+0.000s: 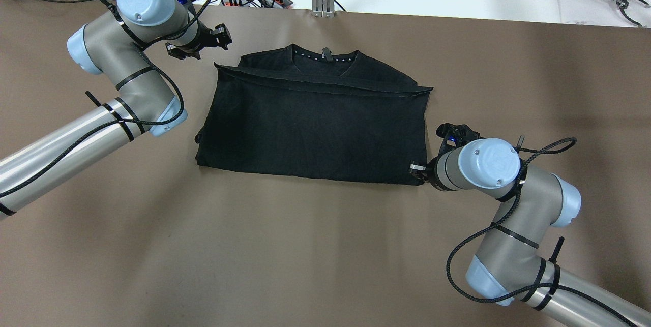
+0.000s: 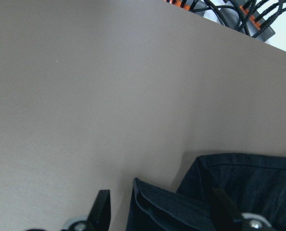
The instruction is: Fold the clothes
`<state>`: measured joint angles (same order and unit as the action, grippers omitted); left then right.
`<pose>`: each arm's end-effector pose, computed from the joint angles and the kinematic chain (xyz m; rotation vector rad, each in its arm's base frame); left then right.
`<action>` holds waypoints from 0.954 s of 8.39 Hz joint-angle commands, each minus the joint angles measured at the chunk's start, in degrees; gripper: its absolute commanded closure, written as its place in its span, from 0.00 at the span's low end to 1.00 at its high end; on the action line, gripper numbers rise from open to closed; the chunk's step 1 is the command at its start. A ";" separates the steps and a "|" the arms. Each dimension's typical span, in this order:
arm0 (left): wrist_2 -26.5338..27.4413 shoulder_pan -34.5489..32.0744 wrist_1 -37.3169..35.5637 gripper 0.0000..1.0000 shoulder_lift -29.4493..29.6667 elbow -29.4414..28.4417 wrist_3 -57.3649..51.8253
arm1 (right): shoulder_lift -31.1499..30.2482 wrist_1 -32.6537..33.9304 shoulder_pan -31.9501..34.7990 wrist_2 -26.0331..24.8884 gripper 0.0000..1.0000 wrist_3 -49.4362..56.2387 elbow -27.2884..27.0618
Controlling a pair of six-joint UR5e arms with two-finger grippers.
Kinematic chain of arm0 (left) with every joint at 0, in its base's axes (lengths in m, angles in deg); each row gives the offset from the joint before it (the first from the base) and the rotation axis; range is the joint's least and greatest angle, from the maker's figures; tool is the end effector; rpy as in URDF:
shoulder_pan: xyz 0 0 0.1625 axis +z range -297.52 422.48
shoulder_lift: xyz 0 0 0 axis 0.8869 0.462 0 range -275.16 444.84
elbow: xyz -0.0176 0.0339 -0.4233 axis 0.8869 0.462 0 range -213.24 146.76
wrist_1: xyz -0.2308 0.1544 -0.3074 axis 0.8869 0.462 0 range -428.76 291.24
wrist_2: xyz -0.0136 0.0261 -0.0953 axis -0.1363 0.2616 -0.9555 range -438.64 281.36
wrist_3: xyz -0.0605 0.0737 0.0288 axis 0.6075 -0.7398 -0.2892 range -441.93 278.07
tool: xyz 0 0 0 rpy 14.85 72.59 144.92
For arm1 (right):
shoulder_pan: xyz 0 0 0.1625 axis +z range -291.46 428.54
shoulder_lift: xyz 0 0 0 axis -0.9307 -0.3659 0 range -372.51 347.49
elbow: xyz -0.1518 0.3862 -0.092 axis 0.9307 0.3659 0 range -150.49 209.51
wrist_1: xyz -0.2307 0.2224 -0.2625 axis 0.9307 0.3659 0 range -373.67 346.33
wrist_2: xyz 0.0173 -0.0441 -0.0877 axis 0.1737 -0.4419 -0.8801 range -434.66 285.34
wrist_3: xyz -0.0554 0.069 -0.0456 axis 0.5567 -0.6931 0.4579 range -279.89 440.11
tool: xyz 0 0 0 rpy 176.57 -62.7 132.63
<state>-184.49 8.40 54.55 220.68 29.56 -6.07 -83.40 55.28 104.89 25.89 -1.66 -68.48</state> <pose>0.3912 -0.7211 0.3138 0.2955 0.9005 -0.5197 -0.4373 -0.4647 0.3765 0.1586 -0.8462 0.3830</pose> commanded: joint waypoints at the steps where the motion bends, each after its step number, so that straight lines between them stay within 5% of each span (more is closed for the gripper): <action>1: 0.11 0.29 -0.09 0.23 -0.05 0.13 0.35 | -3.87 0.21 0.13 2.00 1.00 -0.32 -7.00; 4: 0.11 0.46 -0.09 0.23 -0.05 0.13 0.43 | -9.77 -0.31 -0.49 9.71 1.00 -9.34 -16.68; 6: 0.11 0.46 -0.09 0.23 0.04 0.22 0.43 | -11.11 -0.75 -0.58 22.52 1.00 -15.40 -19.52; 8: 0.20 0.55 -0.26 0.22 0.04 1.09 1.83 | -14.68 -16.46 -5.89 27.06 1.00 -29.32 -19.26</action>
<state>-184.37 8.87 54.44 220.71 29.92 -5.41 -94.55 51.89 103.63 47.78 -18.75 -87.47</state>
